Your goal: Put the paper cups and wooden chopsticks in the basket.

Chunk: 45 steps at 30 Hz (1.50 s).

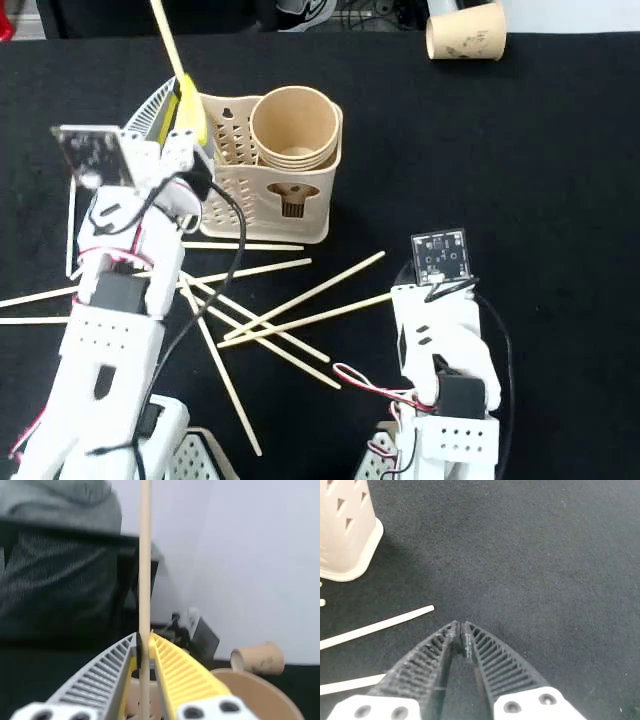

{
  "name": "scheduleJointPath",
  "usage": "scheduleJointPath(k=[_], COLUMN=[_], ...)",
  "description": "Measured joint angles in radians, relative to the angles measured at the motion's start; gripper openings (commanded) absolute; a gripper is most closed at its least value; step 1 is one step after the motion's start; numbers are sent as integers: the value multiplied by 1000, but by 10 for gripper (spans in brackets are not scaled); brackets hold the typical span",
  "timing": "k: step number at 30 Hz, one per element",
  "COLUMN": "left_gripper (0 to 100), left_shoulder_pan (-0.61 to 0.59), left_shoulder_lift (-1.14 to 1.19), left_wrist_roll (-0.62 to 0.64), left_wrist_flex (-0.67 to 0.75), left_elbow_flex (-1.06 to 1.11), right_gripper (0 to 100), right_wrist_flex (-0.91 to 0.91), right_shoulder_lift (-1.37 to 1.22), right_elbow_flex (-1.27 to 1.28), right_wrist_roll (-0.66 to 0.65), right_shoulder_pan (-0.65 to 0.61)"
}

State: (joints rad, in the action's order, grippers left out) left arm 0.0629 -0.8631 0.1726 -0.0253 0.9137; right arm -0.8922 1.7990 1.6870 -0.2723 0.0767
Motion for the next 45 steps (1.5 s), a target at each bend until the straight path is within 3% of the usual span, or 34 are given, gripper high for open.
scheduleJointPath(k=[6,15,20,25,29,38,45], left_gripper=[127,131,159,198,197,198,199], left_shoulder_pan=[-17,-17,-83,-233,-354,-566,-609], left_shoulder_lift=[52,-97,-285,-399,-275,252,717], left_wrist_roll=[15,18,18,18,-11,-158,-313], left_wrist_flex=[-11,-157,-318,-588,-698,-718,-718], left_elbow_flex=[2,9,9,-23,-49,-250,-463], right_gripper=[15,15,15,15,15,15,15], right_wrist_flex=[0,0,0,0,0,0,0], right_shoulder_lift=[0,0,0,0,0,0,0], right_elbow_flex=[0,0,0,0,0,0,0], right_wrist_roll=[0,0,0,0,0,0,0], right_shoulder_pan=[0,0,0,0,0,0,0])
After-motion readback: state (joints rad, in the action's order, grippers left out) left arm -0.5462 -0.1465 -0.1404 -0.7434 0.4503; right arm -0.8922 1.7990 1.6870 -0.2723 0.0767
